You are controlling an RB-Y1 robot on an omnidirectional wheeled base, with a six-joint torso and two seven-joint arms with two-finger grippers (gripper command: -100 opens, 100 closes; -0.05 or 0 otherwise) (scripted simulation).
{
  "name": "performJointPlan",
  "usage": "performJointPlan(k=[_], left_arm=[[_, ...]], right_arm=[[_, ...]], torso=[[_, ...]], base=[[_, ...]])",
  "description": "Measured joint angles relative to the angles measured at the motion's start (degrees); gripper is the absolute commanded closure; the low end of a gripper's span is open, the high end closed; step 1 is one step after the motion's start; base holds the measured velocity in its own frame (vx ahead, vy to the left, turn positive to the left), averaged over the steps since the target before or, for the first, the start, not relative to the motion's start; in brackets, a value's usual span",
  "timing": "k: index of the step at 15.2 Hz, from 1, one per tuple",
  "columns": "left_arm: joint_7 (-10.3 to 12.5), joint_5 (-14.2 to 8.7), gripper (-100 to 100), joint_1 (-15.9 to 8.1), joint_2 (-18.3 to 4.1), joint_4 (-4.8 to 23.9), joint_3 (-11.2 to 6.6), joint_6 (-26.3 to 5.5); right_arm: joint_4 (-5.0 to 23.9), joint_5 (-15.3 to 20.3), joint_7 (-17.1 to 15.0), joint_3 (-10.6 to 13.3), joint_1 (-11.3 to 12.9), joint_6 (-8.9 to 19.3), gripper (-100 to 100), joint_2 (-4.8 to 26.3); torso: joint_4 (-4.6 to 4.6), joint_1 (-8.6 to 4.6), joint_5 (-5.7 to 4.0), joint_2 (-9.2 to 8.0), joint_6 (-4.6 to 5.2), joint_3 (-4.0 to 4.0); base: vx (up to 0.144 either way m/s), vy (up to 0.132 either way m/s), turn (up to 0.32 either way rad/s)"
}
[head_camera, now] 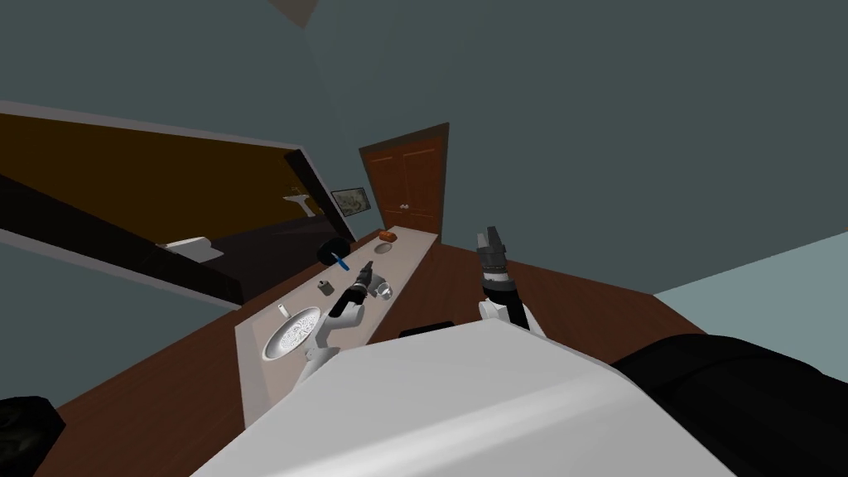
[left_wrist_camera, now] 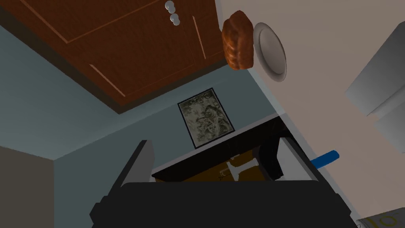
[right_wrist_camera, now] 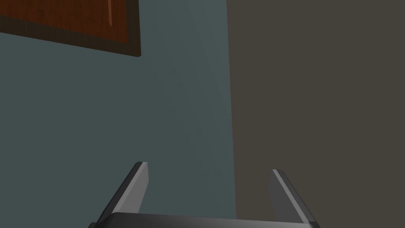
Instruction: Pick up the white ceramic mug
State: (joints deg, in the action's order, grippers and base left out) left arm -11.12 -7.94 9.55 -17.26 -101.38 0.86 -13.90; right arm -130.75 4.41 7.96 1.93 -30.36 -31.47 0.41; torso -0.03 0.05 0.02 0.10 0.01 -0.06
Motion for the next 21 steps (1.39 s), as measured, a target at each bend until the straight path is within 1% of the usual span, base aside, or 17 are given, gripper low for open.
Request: performJointPlan(k=[1, 6, 7, 9, 10, 11, 12, 13, 17, 18, 21], left_arm=[[-0.31, -0.16, -100, -0.12, -0.13, 0.81, 0.03, -0.86], [-2.10, -1.52, -100, -3.03, -1.10, 6.48, 0.03, -5.76], [-2.33, -1.58, -100, -3.12, -1.09, 6.60, -0.02, -6.92], [-3.03, -2.44, -100, -4.16, -1.83, 8.42, -0.04, -9.45], [-3.27, -2.72, -100, -4.58, -2.04, 9.48, -0.01, -10.11], [-3.70, -2.65, -100, -5.32, -1.76, 10.95, 0.01, -10.90], [-4.09, -2.75, -100, -5.66, -1.79, 11.49, -0.03, -12.28], [-4.58, -3.52, -100, -6.47, -2.42, 12.74, 0.00, -13.52], [-6.04, -4.26, -100, -8.27, -2.73, 16.54, -0.02, -18.23], [-6.27, -4.32, -100, -8.62, -2.71, 17.47, 0.00, -18.95], [-7.66, -5.79, -100, -10.44, -3.58, 21.61, 0.08, -21.52]], right_arm=[[0.00, 0.00, 0.00, 0.00, 0.00, 0.00, 0, 0.00], [0.00, 0.00, 0.00, 0.00, 0.00, 0.00, 0, 0.00], [0.00, 0.00, 0.00, 0.00, 0.00, 0.00, 0, 0.00], [0.00, 0.00, 0.00, 0.00, 0.00, 0.00, 0, 0.00], [0.00, 0.00, 0.00, 0.00, 0.00, 0.00, 0, 0.00], [0.00, 0.00, 0.00, 0.00, 0.00, 0.00, 0, 0.00], [0.00, 0.00, 0.00, 0.00, 0.00, 0.00, 0, 0.00], [0.00, 0.00, 0.00, 0.00, 0.00, 0.00, 0, 0.00], [0.00, 0.00, 0.00, 0.00, 0.00, 0.00, 0, 0.00], [0.00, 0.00, 0.00, 0.00, 0.00, 0.00, 0, 0.00], [0.00, 0.00, 0.00, 0.00, 0.00, 0.00, 0, 0.00]], torso=[[0.00, -0.01, 0.00, -0.01, -0.02, 0.01], [0.00, -0.02, -0.01, 0.00, 0.00, 0.00], [0.01, -0.03, -0.01, -0.02, -0.01, 0.01], [0.00, -0.02, -0.01, -0.01, 0.00, 0.01], [0.01, -0.02, -0.01, -0.01, -0.01, 0.01], [0.00, -0.02, 0.00, 0.00, 0.01, 0.00], [0.01, -0.02, -0.01, 0.00, 0.00, 0.00], [0.01, -0.01, -0.01, 0.01, 0.01, 0.00], [0.00, -0.02, -0.01, 0.00, 0.00, 0.00], [0.00, -0.03, -0.01, -0.01, -0.01, 0.01], [0.01, -0.01, -0.01, 0.00, 0.00, 0.00]], base=[[0.014, 0.006, -0.060], [0.013, 0.007, -0.060], [0.012, 0.006, -0.083], [0.013, 0.008, -0.054], [0.014, 0.009, -0.058], [0.016, 0.009, -0.082], [0.019, 0.012, -0.113], [0.019, 0.014, -0.089], [0.013, 0.009, -0.049], [0.012, 0.006, -0.072], [0.017, 0.011, -0.086]])
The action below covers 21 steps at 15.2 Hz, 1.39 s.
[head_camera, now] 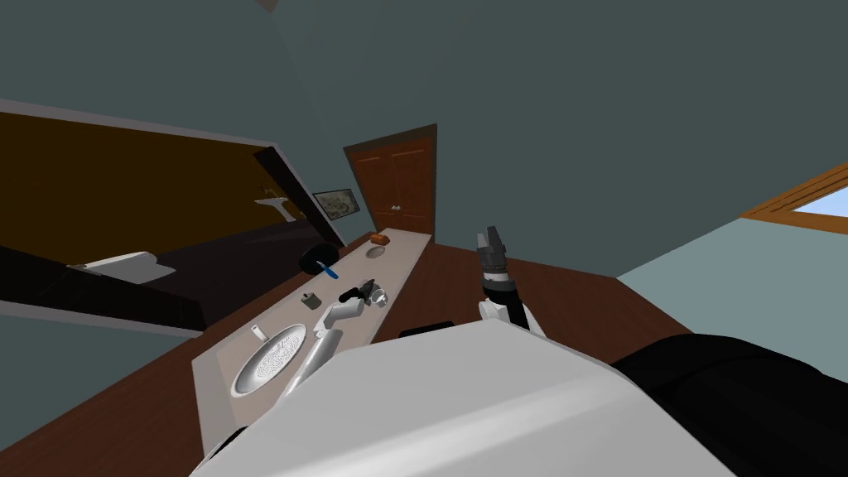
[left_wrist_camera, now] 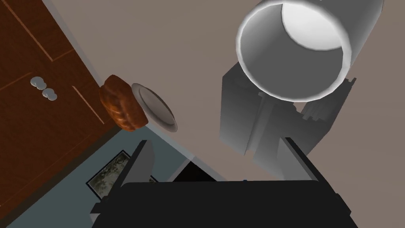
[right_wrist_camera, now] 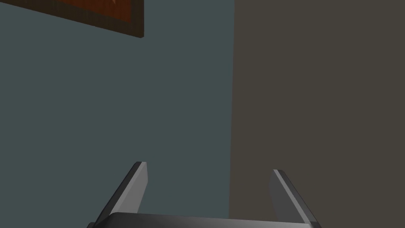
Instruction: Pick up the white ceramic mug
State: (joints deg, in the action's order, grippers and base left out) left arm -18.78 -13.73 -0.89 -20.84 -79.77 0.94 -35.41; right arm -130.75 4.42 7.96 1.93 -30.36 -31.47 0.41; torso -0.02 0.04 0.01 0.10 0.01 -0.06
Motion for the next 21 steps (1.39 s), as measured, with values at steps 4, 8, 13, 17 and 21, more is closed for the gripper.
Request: performJointPlan(k=[4, 8, 13, 17, 21], left_arm=[[-1.27, -0.46, -100, -2.26, -0.06, 4.37, 0.02, -4.17], [-2.60, -1.50, -100, -3.71, -0.60, 7.37, -0.01, -8.35], [-4.21, -2.63, -100, -5.92, -1.08, 11.66, 0.03, -14.00], [-5.47, -3.68, -100, -7.27, -1.54, 14.66, 0.00, -17.08], [-6.79, -4.57, -100, -9.48, -1.80, 18.94, 0.06, -20.75]], right_arm=[[0.00, 0.00, 0.00, 0.00, 0.00, 0.00, 0, 0.00], [0.00, 0.00, 0.00, 0.00, 0.00, 0.00, 0, 0.00], [0.00, 0.00, 0.00, 0.00, 0.00, 0.00, 0, 0.00], [0.00, 0.00, 0.00, 0.00, 0.00, 0.00, 0, 0.00], [0.00, 0.00, 0.00, 0.00, 0.00, 0.00, 0, 0.00]], torso=[[0.00, -0.01, 0.00, 0.00, -0.01, 0.00], [0.00, -0.02, 0.00, 0.00, 0.01, 0.00], [0.00, -0.03, 0.00, -0.01, -0.01, 0.00], [0.00, -0.03, 0.00, -0.01, -0.01, 0.01], [0.00, -0.02, 0.00, 0.01, -0.01, 0.00]], base=[[0.014, 0.008, -0.049], [0.016, 0.009, -0.080], [0.015, 0.008, -0.058], [0.014, 0.007, -0.055], [0.018, 0.010, -0.061]])
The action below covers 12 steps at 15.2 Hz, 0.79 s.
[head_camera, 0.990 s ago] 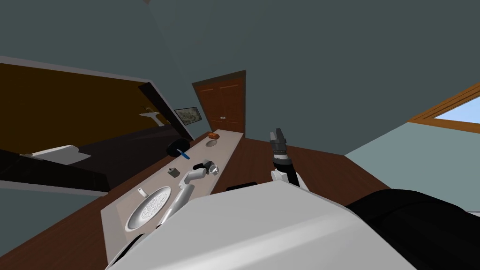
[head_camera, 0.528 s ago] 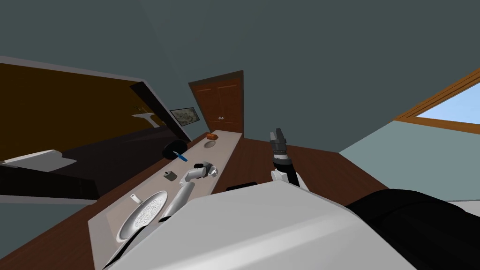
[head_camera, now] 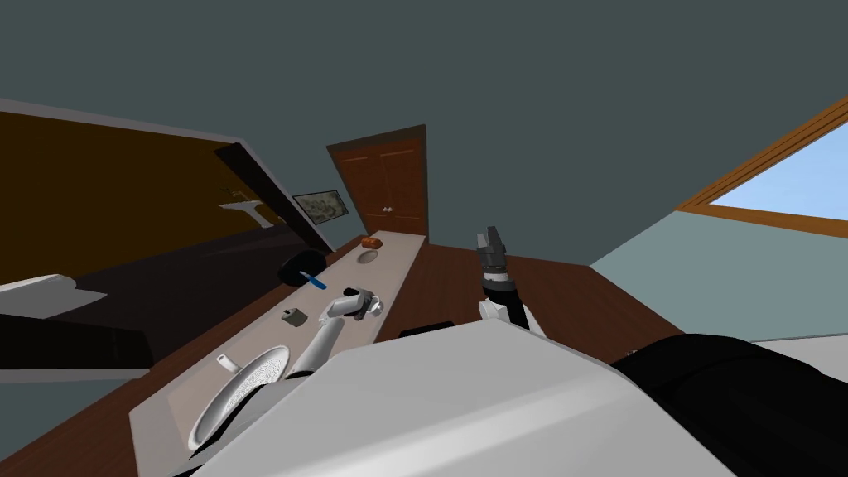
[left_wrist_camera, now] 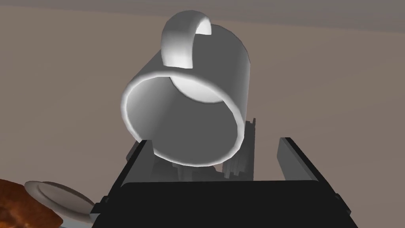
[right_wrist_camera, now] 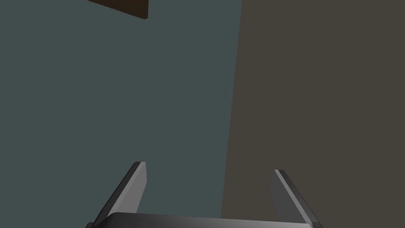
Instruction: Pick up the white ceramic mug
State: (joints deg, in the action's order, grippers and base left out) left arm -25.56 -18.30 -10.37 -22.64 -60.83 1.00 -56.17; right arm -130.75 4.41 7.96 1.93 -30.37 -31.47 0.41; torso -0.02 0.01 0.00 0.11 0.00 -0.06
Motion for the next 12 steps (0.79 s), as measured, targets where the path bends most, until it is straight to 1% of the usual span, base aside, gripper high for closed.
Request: performJointPlan(k=[3, 5, 9, 10, 12], left_arm=[[-0.82, -0.56, -100, -1.18, -0.11, 2.63, 0.06, -2.40], [-1.58, -1.19, -100, -2.26, -0.42, 4.41, 0.00, -4.55], [-2.87, -2.09, -100, -3.52, -0.69, 7.43, -0.04, -7.45], [-2.97, -2.14, -100, -3.59, -0.72, 7.58, -0.05, -7.71], [-2.81, -1.78, -100, -3.43, -0.11, 8.99, 0.10, -6.28]], right_arm=[[0.00, 0.00, 0.00, 0.00, 0.00, 0.00, 0, 0.00], [0.00, 0.00, 0.00, 0.00, 0.00, 0.00, 0, 0.00], [0.00, 0.00, 0.00, 0.00, 0.00, 0.00, 0, 0.00], [0.00, 0.00, 0.00, 0.00, 0.00, 0.00, 0, 0.00], [0.00, 0.00, 0.00, 0.00, 0.00, 0.00, 0, 0.00]], torso=[[0.00, 0.00, 0.00, -0.01, 0.00, 0.00], [0.00, 0.00, 0.00, 0.00, 0.00, 0.00], [0.00, 0.00, 0.00, -0.01, -0.01, 0.00], [0.00, -0.01, 0.00, -0.02, -0.01, 0.01], [0.00, 0.07, 0.02, 0.00, -0.01, 0.00]], base=[[0.018, 0.009, -0.061], [0.017, 0.009, -0.058], [0.017, 0.009, -0.040], [0.016, 0.017, -0.038], [0.029, 0.045, -0.046]])
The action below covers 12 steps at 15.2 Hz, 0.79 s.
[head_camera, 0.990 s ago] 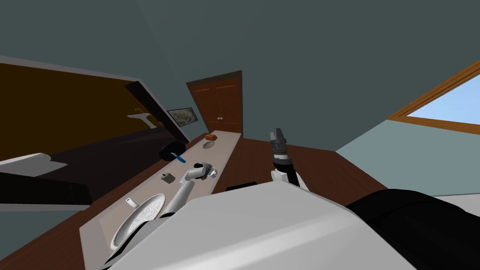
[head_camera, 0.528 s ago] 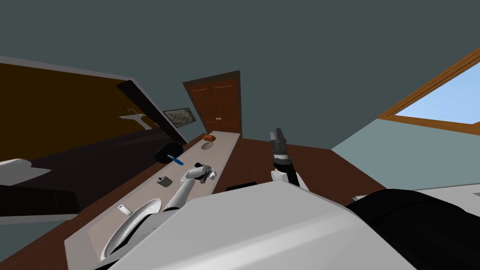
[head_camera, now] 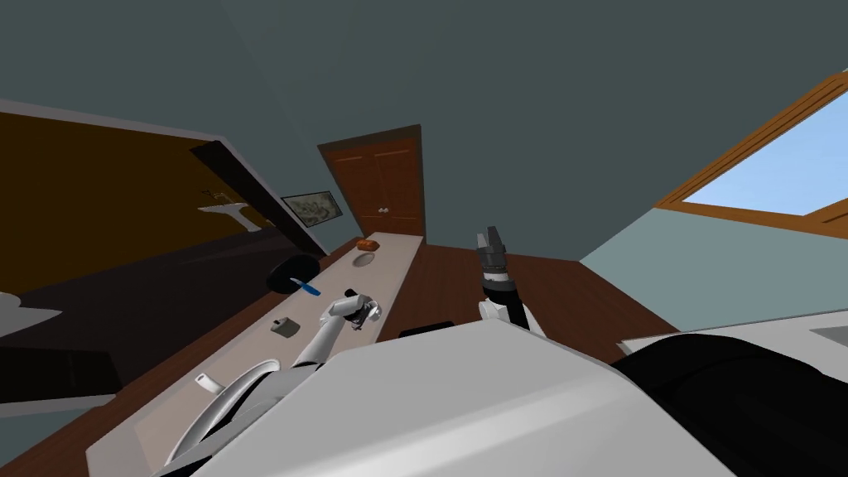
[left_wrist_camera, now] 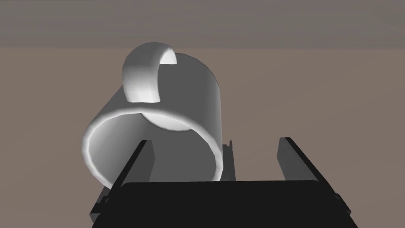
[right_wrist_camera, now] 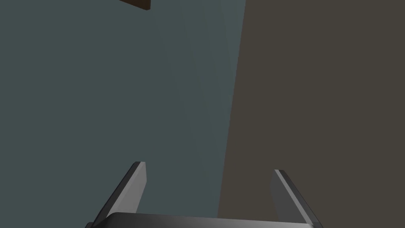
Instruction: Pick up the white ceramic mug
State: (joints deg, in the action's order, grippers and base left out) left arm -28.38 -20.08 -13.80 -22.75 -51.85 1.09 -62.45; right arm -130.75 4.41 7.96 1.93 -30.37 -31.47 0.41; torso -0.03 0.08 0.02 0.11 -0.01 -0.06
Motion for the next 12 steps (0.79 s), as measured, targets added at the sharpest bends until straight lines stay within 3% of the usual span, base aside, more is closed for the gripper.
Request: performJointPlan(k=[3, 4, 9, 12], left_arm=[[0.77, 0.82, -100, 0.75, 1.05, 0.92, 0.32, 2.03], [0.88, 0.89, 100, 0.78, 1.14, 1.03, 0.35, 2.29], [0.81, 0.95, 100, 0.82, 1.09, 1.06, 0.42, 2.23], [0.34, 0.25, 100, 0.41, 0.13, -0.61, 0.13, 0.24]], right_arm=[[0.00, 0.00, 0.00, 0.00, 0.00, 0.00, 0, 0.00], [0.00, 0.00, 0.00, 0.00, 0.00, 0.00, 0, 0.00], [0.00, 0.00, 0.00, 0.00, 0.00, 0.00, 0, 0.00], [0.00, 0.00, 0.00, 0.01, 0.00, 0.00, 0, -0.01]], torso=[[0.00, 0.09, 0.02, 0.01, 0.00, -0.01], [0.00, 0.06, 0.01, -0.01, -0.01, 0.00], [0.05, -0.03, 0.04, -0.05, -0.01, 0.04], [0.11, -0.28, -0.02, -0.18, -0.04, 0.13]], base=[[0.021, 0.045, -0.030], [0.005, 0.012, -0.002], [-0.002, -0.005, 0.008], [-0.029, -0.060, 0.056]])
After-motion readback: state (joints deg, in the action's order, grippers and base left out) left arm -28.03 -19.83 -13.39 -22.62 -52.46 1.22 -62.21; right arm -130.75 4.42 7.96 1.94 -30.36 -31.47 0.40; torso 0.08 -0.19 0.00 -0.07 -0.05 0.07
